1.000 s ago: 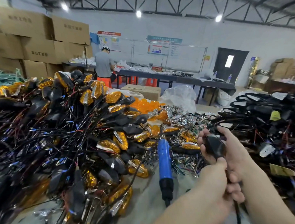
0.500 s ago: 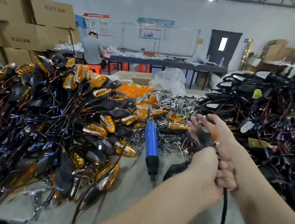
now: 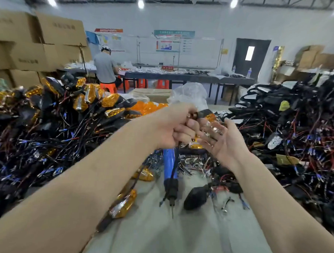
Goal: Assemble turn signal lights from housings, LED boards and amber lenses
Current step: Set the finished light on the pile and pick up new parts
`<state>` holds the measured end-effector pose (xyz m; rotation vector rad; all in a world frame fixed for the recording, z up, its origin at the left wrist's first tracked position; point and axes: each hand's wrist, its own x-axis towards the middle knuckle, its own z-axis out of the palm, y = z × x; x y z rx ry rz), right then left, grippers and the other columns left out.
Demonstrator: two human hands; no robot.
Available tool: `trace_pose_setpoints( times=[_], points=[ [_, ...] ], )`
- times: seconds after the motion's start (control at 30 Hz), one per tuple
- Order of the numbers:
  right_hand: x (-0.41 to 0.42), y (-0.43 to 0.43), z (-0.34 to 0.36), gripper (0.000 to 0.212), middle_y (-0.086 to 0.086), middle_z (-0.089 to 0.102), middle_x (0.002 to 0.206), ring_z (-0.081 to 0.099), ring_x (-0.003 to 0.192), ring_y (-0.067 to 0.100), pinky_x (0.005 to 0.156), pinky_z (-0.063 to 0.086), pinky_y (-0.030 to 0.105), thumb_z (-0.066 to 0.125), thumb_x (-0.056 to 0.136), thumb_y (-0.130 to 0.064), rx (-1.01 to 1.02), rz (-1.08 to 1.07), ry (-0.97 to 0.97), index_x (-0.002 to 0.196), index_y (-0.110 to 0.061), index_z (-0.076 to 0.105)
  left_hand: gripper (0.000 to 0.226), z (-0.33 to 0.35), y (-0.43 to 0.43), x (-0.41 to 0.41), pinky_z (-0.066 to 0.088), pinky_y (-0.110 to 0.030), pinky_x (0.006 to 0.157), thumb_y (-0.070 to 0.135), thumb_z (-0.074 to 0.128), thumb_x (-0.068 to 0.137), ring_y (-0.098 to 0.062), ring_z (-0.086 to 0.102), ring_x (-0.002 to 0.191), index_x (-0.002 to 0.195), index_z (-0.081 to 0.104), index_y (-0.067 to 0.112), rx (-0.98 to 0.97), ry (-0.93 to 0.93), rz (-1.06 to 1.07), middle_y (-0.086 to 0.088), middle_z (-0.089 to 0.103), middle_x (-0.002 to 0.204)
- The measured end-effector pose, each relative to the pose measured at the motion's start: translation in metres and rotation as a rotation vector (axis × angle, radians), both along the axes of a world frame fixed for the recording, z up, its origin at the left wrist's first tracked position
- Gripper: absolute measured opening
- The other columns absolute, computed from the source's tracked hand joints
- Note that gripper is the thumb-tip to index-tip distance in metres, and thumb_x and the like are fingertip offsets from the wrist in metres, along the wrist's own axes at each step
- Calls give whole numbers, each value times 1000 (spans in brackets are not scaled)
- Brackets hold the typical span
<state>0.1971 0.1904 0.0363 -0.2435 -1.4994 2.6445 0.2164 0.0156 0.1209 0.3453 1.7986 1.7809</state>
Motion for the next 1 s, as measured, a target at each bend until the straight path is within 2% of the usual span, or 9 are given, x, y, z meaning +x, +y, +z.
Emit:
trace_pose_setpoints(
  times=[0.1,0.17,0.23,0.3,0.43,0.53,0.77,0.9,1.0],
  points=[
    [-14,-23,26,32,10,66,111,67,92,27,78,62,40,41,108,-37,1,39,75,124,-13,55,34,30,-33,-26,18,-17,29,34,38,105,-4,23,36,89,55,10,-220,228,199,6,39,55],
    [-25,-36,34,25,11,66,116,69,93,26,71,62,36,42,108,-33,36,91,114,120,-15,54,30,46,-63,-46,28,-23,37,28,40,105,-12,40,48,96,60,8,-639,581,383,-3,54,68],
    [-32,-49,41,20,11,66,114,70,90,26,66,62,34,43,108,-31,79,104,124,115,-16,55,26,55,-92,-71,41,-34,56,11,37,104,-31,61,80,114,57,-2,-1138,948,455,-21,63,98],
    [-42,-57,45,16,11,66,112,71,88,25,68,62,36,44,108,-27,105,105,127,114,-17,55,30,51,-123,-98,44,-44,74,7,33,104,-43,58,106,123,53,-4,-1344,1068,549,-27,57,111],
    [-63,-61,35,17,12,66,111,68,91,27,86,62,43,48,107,-25,151,104,83,120,-16,55,35,15,-184,-146,46,-50,89,22,32,106,-48,53,113,125,53,3,-1319,880,782,-27,52,118],
    [-74,-57,23,13,12,66,109,68,86,25,78,63,38,48,107,-24,176,113,57,113,-17,58,37,-18,-205,-164,44,-51,89,33,37,105,-50,55,111,131,42,8,-1269,748,895,-30,55,124],
    [-93,-46,-7,20,9,70,105,71,84,24,80,63,42,54,105,-25,229,101,0,123,-17,57,42,-44,-193,-180,39,-43,64,35,45,102,-45,64,91,130,41,4,-1440,1005,1012,-23,61,114],
    [-92,-42,-18,15,6,70,98,70,79,23,84,61,44,54,105,-24,225,110,-21,119,-19,58,44,-54,-181,-176,47,-54,82,31,50,99,-46,50,114,130,44,1,-1511,1008,1008,-28,48,129],
    [-87,-30,-24,14,7,69,103,70,81,23,85,61,44,54,105,-25,245,72,-45,117,-19,59,44,-56,-165,-172,42,-58,91,25,54,94,-50,46,116,127,47,-4,-1492,1079,1039,-33,47,128]
  ],
)
